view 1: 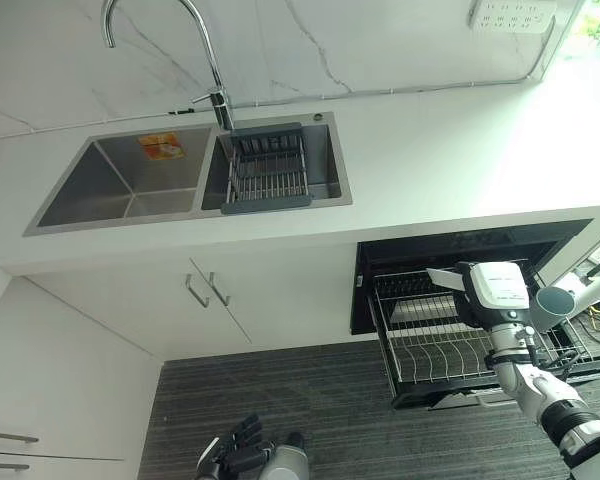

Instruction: Place the dishes in the dishwasher.

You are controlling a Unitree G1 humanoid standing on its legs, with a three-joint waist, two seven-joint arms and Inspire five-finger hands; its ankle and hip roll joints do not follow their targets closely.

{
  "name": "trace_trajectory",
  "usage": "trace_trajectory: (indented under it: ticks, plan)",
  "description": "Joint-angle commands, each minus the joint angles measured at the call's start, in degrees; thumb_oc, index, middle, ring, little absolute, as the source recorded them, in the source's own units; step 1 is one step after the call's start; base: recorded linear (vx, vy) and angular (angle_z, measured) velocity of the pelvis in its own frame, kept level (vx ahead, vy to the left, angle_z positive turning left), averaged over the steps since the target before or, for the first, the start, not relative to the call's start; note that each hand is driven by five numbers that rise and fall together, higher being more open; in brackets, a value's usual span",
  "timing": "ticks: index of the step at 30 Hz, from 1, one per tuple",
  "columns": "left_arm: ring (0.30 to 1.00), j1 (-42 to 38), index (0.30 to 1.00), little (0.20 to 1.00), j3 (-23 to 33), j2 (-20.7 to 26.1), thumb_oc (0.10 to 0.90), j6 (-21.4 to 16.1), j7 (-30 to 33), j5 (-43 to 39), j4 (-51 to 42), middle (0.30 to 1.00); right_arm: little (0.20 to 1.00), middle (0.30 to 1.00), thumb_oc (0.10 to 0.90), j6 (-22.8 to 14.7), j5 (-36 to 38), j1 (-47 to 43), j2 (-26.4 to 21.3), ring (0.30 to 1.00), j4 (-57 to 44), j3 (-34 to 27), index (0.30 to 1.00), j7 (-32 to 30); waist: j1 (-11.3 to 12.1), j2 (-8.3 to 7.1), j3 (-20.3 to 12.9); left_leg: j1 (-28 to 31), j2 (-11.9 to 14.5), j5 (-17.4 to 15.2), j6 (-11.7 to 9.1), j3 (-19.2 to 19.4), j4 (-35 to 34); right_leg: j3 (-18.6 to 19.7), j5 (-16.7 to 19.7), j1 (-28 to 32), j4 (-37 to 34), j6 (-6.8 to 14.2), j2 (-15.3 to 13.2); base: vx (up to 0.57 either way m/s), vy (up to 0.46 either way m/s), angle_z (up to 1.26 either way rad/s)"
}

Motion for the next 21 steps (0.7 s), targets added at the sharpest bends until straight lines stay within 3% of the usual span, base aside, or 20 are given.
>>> trace_trajectory:
  ticks: [1, 9, 21]
  plan:
    - [0.900, 4.20, 0.900, 0.900, -3.42, 4.53, 0.800, -2.19, 0.79, -0.10, -2.34, 0.900, 0.300, 0.300, 0.400, -0.48, 2.01, -9.36, -2.41, 0.300, -1.08, -0.55, 0.300, -2.17, 2.19, -0.82, -1.41, -0.92, -0.18, -6.99, 0.68, 0.14, 5.59, 0.80, -1.70, 2.24, -1.08, 1.90, -0.15, 0.00, -0.004, 0.03]
    - [0.900, 4.13, 0.900, 0.900, -4.03, 5.03, 0.800, -1.98, 1.48, -0.38, -3.01, 0.900, 0.300, 0.300, 0.400, -1.77, 3.49, -11.31, -2.08, 0.300, 3.65, 0.89, 0.300, 4.07, 2.90, -1.02, -0.99, -0.97, -0.26, -6.62, 0.67, -0.30, 5.59, 0.47, -1.76, 2.74, -1.08, 1.68, -0.01, 0.00, 0.000, 0.02]
    - [0.900, 4.01, 0.900, 0.900, -3.94, 5.69, 0.800, -1.10, 2.11, -0.30, -4.84, 0.900, 0.300, 0.300, 0.400, -3.09, 3.10, -14.61, -2.42, 0.300, 6.11, 2.18, 0.300, 7.93, 3.91, -1.41, -0.12, -1.07, -0.33, -6.30, 0.66, -1.05, 5.59, 0.09, -1.60, 3.03, -1.08, 1.53, 0.03, 0.00, 0.000, 0.00]
